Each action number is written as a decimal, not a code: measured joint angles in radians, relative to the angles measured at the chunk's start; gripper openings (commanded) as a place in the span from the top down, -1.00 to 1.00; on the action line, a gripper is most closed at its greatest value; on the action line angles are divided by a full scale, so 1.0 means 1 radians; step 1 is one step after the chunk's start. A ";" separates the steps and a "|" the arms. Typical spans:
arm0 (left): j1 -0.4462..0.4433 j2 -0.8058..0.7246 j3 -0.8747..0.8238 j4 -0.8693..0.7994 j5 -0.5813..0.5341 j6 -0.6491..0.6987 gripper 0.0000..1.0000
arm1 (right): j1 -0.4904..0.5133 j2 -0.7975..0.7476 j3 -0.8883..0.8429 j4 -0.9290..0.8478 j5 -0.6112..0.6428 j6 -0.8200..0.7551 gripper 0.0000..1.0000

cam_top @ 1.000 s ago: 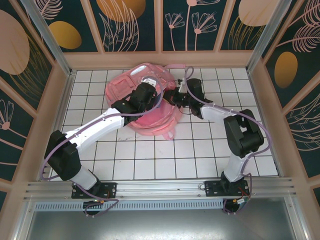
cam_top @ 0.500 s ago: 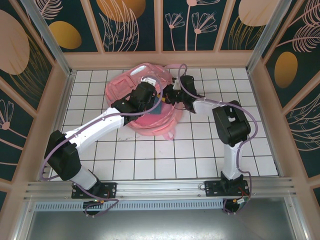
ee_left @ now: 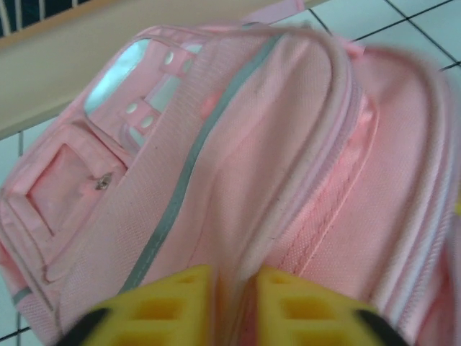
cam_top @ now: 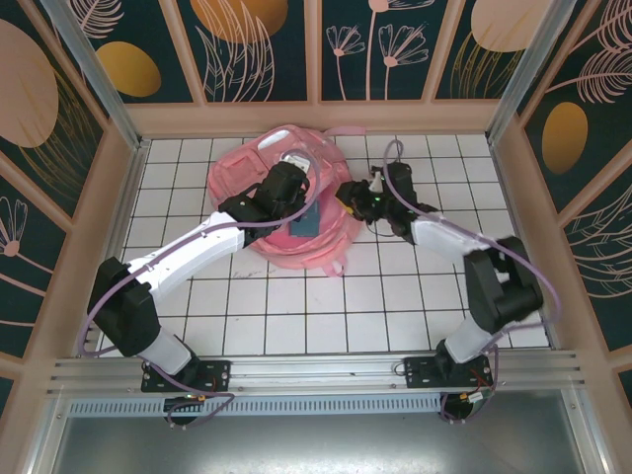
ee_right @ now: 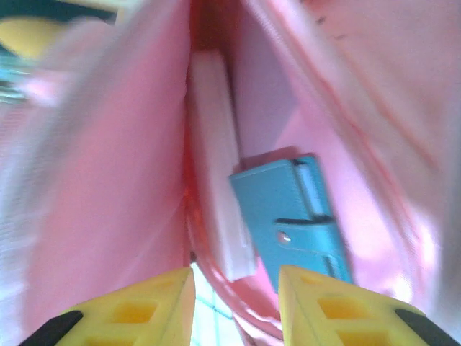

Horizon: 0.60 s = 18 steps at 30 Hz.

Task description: Pack the student bag

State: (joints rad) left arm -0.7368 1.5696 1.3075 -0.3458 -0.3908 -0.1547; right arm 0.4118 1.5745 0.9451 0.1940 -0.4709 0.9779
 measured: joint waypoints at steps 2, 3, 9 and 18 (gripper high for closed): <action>-0.001 0.000 0.000 0.001 0.020 -0.028 -0.36 | -0.018 -0.094 -0.055 -0.067 0.062 -0.011 0.19; -0.001 0.000 -0.003 0.001 0.025 -0.040 -0.41 | -0.026 -0.130 -0.076 -0.096 0.088 -0.016 0.17; 0.057 -0.033 -0.045 -0.026 0.075 -0.151 -0.58 | -0.023 -0.208 -0.108 -0.223 0.160 -0.057 0.03; 0.263 -0.183 -0.211 -0.040 0.143 -0.332 -0.75 | 0.174 -0.071 -0.021 -0.238 0.133 0.016 0.05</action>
State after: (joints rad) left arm -0.4736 1.3869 1.0969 -0.3859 -0.2478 -0.4862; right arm 0.5861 1.5040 0.9241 -0.0437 -0.3378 0.9939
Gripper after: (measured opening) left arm 0.876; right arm 0.484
